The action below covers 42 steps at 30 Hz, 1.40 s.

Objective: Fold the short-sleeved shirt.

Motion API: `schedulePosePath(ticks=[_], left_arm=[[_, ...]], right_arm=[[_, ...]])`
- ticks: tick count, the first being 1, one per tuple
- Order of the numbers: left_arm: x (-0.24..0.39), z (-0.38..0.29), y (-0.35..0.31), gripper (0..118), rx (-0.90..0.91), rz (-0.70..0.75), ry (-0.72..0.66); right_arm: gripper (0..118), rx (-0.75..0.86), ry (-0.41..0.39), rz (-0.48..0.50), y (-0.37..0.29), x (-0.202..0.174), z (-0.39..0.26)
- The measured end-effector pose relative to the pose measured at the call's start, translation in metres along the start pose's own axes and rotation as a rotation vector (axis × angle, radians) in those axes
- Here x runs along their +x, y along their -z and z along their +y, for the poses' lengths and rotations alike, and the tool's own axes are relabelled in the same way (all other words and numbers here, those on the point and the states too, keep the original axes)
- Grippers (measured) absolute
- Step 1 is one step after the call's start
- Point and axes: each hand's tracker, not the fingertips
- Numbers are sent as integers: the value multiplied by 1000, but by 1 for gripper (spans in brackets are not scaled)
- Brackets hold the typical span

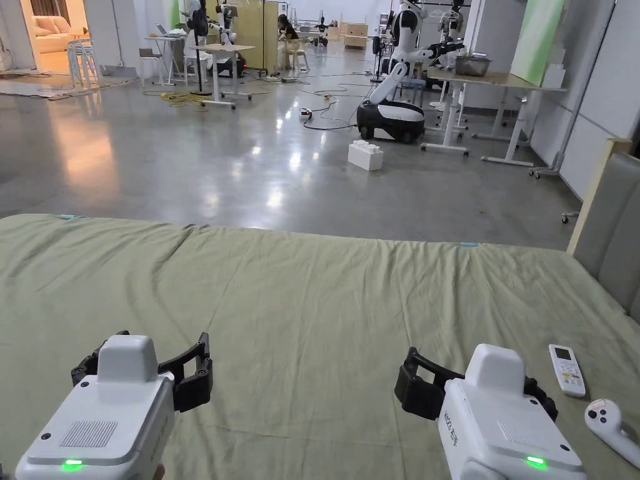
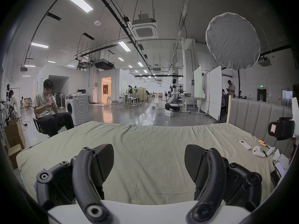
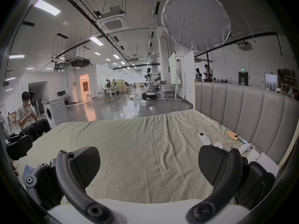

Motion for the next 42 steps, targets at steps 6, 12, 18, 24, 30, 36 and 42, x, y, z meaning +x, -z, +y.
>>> schedulePosePath(ticks=[6, 12, 18, 24, 30, 36, 42], left_arm=[[-1, -2, 2, 91, -11, -7, -12], [0, -4, 2, 91, -25, -10, -9], [0, -4, 3, 91, -29, -12, -19], [0, -3, 3, 91, -35, -11, -11], [-2, -4, 4, 91, -40, -10, -9], [-3, -7, 4, 91, -34, -7, 7], [-1, -7, 3, 91, -6, 5, 19]], right_arm=[[118, -24, 12, 9, 4, 3, -3], [118, -45, -6, 0, 8, 5, -6], [118, -42, -46, -23, 11, 5, -9], [118, -52, -51, -29, 14, 6, -11], [118, -60, -40, -22, 15, 6, -11], [118, -70, -14, -10, 15, 8, -7], [118, -57, -43, -24, 19, 9, -8]])
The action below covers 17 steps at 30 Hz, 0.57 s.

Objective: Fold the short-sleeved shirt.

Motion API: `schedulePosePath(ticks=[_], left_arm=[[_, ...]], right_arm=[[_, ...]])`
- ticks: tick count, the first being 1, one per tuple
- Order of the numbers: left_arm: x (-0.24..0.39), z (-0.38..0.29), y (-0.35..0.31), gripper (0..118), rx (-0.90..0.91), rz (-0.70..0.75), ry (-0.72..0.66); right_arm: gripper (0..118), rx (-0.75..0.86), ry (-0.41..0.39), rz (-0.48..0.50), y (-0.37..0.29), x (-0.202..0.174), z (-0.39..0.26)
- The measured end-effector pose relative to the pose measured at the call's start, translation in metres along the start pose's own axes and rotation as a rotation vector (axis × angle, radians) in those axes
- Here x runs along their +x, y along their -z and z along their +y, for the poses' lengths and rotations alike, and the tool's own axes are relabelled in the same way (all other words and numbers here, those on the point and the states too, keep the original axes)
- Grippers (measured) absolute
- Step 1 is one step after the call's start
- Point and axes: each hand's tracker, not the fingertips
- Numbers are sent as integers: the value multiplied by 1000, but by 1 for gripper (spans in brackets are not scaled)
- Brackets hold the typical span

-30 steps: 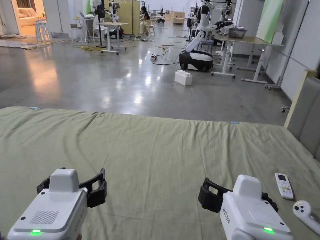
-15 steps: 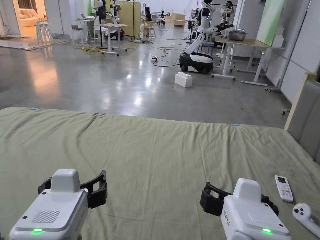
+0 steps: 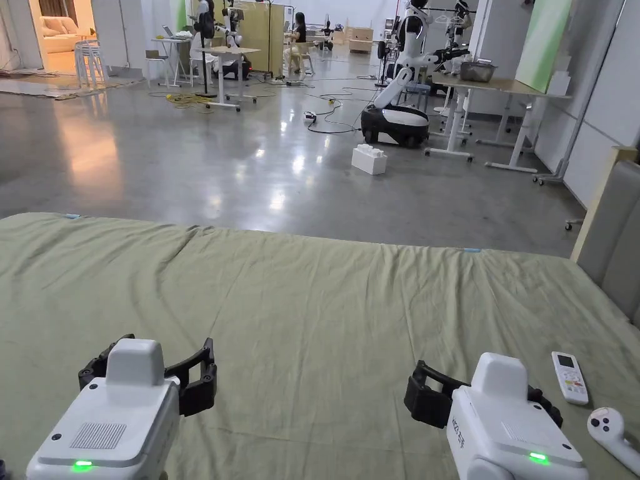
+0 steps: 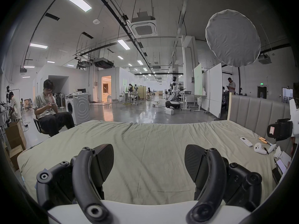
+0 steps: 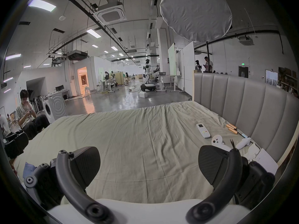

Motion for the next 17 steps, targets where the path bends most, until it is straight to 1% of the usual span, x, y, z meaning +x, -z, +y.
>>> schedulePosePath(ticks=[4, 6, 8, 10, 12, 14, 17], left_arm=[[1, 0, 1, 91, 7, -13, -3], [1, 1, 3, 91, -2, -17, -5], [2, 0, 4, 91, -4, -18, -4], [1, 0, 4, 91, -4, -20, -3], [1, 0, 5, 91, -7, -20, -4], [0, -1, 5, 91, -5, -20, -8], [-2, 0, 5, 91, -3, -17, -10]], right_arm=[[118, 42, -9, 27, -3, -1, 0], [118, 95, -7, 43, -5, 1, -2], [118, 164, -44, 64, -8, 1, -3], [118, 174, -70, 36, -9, -2, -5], [118, 217, -116, 11, -10, -4, -3], [118, 187, -80, -4, -7, -3, -5], [118, 189, -91, -19, -5, -4, -5]])
